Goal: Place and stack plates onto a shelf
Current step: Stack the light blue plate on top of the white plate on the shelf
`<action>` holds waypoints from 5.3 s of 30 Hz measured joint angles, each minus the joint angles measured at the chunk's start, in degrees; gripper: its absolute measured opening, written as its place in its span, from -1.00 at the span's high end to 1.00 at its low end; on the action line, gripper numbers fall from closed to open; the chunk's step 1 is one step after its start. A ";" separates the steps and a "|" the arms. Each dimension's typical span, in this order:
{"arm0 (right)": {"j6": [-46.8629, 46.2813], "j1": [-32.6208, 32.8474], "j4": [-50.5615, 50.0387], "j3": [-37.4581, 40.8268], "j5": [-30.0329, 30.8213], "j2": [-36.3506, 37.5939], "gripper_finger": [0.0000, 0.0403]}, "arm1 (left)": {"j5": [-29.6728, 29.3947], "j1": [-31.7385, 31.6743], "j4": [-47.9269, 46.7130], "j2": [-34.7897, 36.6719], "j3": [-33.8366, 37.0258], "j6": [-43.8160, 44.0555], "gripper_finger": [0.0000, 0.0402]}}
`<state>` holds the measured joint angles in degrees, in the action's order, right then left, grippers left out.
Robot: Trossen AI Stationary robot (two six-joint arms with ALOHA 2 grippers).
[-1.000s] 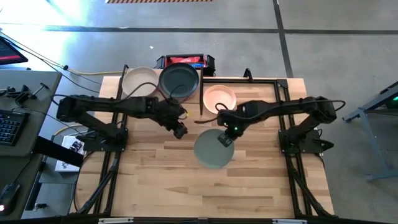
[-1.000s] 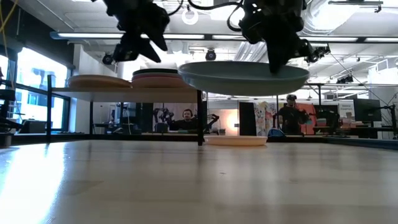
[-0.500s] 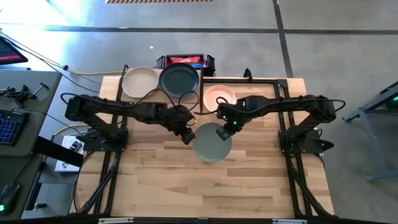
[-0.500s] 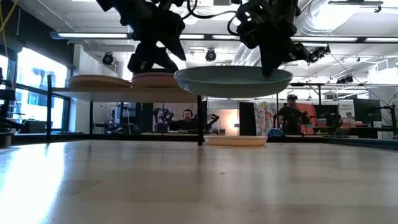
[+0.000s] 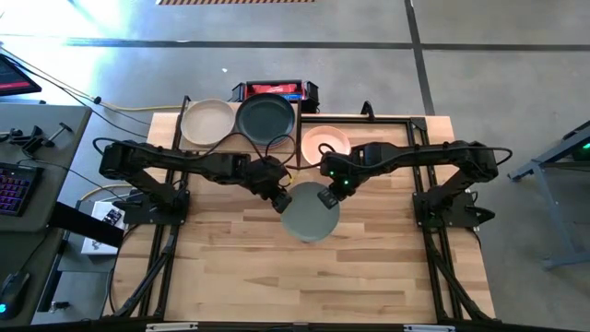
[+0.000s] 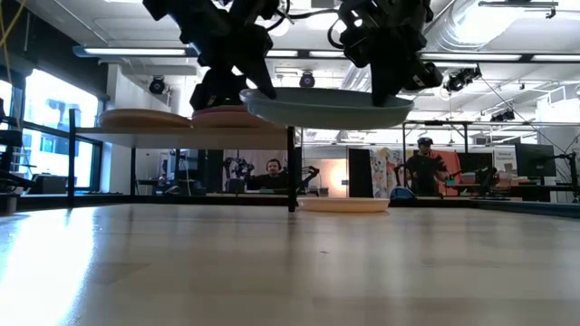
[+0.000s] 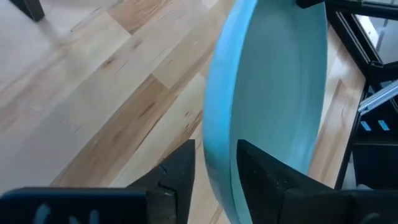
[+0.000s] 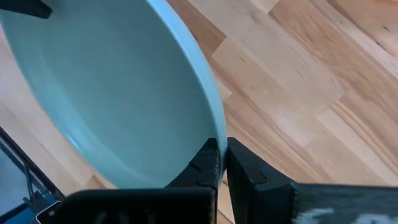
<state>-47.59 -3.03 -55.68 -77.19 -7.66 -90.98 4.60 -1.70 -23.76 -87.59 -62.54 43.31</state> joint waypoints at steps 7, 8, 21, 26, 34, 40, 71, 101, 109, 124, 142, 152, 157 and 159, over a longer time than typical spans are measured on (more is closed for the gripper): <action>-0.15 0.00 0.38 0.00 -0.50 0.02 1.00 | -0.46 -0.09 -0.75 0.02 0.01 -2.64 0.84; -0.13 0.06 0.55 0.00 -0.82 0.02 1.00 | -0.75 -0.17 -0.96 0.00 0.07 -2.77 0.90; -0.17 0.02 1.31 -0.07 -5.06 0.02 0.95 | -1.24 -0.10 -1.34 0.00 0.07 -7.47 0.94; -0.22 0.02 2.78 -0.07 -4.90 0.02 0.72 | -1.01 -1.03 -3.46 0.44 -0.02 -10.74 0.94; -2.96 -0.45 4.05 -0.07 -7.54 0.02 0.36 | 0.48 -4.87 -9.62 2.51 -0.05 -16.45 0.95; -3.93 -1.28 3.94 -0.07 -7.73 0.02 0.34 | 0.49 -9.21 -15.59 6.62 -0.04 -18.83 0.95; 29.39 -8.94 4.16 -0.03 -3.30 0.00 0.34 | -0.60 -39.99 -24.24 32.04 -0.04 0.25 0.95; 48.06 -12.47 4.11 0.00 1.00 0.00 0.34 | -0.91 -63.36 -41.80 40.75 -0.04 7.58 0.95; 48.06 -13.62 2.67 0.00 0.96 0.00 0.34 | -4.50 -67.62 -42.98 40.74 -0.04 7.63 0.95; 48.07 -13.62 1.92 0.00 0.76 -0.02 0.34 | -4.20 -69.32 -43.24 35.18 -0.04 6.62 0.95; 48.06 -13.62 1.71 0.00 0.81 -0.02 0.34 | -2.64 -69.30 -43.27 32.76 -0.04 4.98 0.81; 48.06 -13.62 1.72 0.00 1.04 -0.02 0.34 | 1.66 -69.30 -45.24 32.76 -0.04 3.46 0.54; 48.06 -13.62 1.73 0.00 1.03 -0.02 0.34 | 4.27 -69.28 -51.77 32.76 -0.04 0.96 0.51; 48.06 -13.62 1.73 0.00 1.01 -0.02 0.34 | 3.89 -69.28 -54.09 32.76 -0.04 0.45 0.51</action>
<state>0.47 -16.64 -53.95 -77.19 -6.66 -91.00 8.49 -70.98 -77.84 -54.83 -62.59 43.76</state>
